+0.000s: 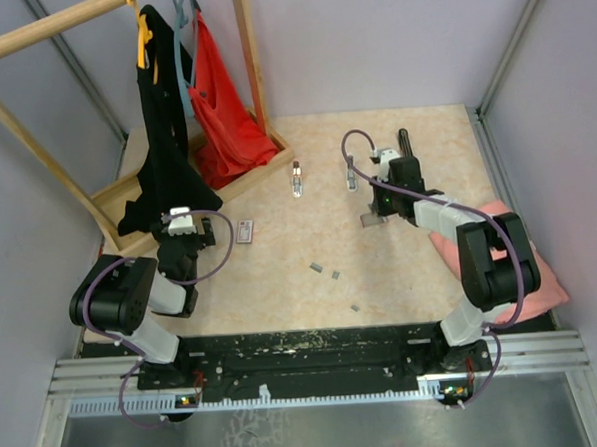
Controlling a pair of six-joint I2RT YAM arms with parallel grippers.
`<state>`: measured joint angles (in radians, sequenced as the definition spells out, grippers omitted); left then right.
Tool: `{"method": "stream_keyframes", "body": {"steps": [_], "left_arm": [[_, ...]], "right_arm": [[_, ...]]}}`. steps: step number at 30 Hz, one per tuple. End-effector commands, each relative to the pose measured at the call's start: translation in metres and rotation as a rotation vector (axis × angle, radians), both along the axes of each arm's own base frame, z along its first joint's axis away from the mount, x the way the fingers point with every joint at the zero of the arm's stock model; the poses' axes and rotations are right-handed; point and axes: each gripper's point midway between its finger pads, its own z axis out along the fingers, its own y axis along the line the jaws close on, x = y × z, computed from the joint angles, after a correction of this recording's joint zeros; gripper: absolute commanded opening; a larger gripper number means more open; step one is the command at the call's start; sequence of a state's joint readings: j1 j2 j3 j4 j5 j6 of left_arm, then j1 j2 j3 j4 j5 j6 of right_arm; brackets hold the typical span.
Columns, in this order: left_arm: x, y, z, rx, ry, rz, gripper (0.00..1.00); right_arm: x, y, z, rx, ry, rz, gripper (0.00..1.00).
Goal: Unload the staples from the stapler
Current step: Place the staple in the staple box.
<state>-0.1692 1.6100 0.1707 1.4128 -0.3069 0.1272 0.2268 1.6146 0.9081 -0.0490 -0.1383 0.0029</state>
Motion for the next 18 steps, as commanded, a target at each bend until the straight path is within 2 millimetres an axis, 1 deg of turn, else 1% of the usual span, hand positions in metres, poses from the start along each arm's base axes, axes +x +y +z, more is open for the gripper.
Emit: {"method": "stream_keyframes", "body": {"steps": [1,9,12,13,18], "left_arm": [[0.005,0.001,0.009,-0.021,-0.036,0.008,1.00],[0.005,0.001,0.009,-0.021,-0.035,0.007,1.00],[0.005,0.001,0.009,-0.021,-0.036,0.006,1.00],[0.005,0.001,0.009,-0.022,-0.036,0.007,1.00],[0.005,0.001,0.009,-0.021,-0.035,0.008,1.00]], "right_arm": [[0.004,0.004,-0.003,0.028,-0.002,-0.020,0.00],[-0.003,0.010,-0.011,0.034,0.024,0.000,0.00],[-0.004,0.014,-0.010,0.036,0.029,0.010,0.00],[-0.006,0.015,-0.020,0.030,0.056,0.015,0.00],[-0.009,0.020,-0.023,0.024,0.063,0.024,0.00]]}}
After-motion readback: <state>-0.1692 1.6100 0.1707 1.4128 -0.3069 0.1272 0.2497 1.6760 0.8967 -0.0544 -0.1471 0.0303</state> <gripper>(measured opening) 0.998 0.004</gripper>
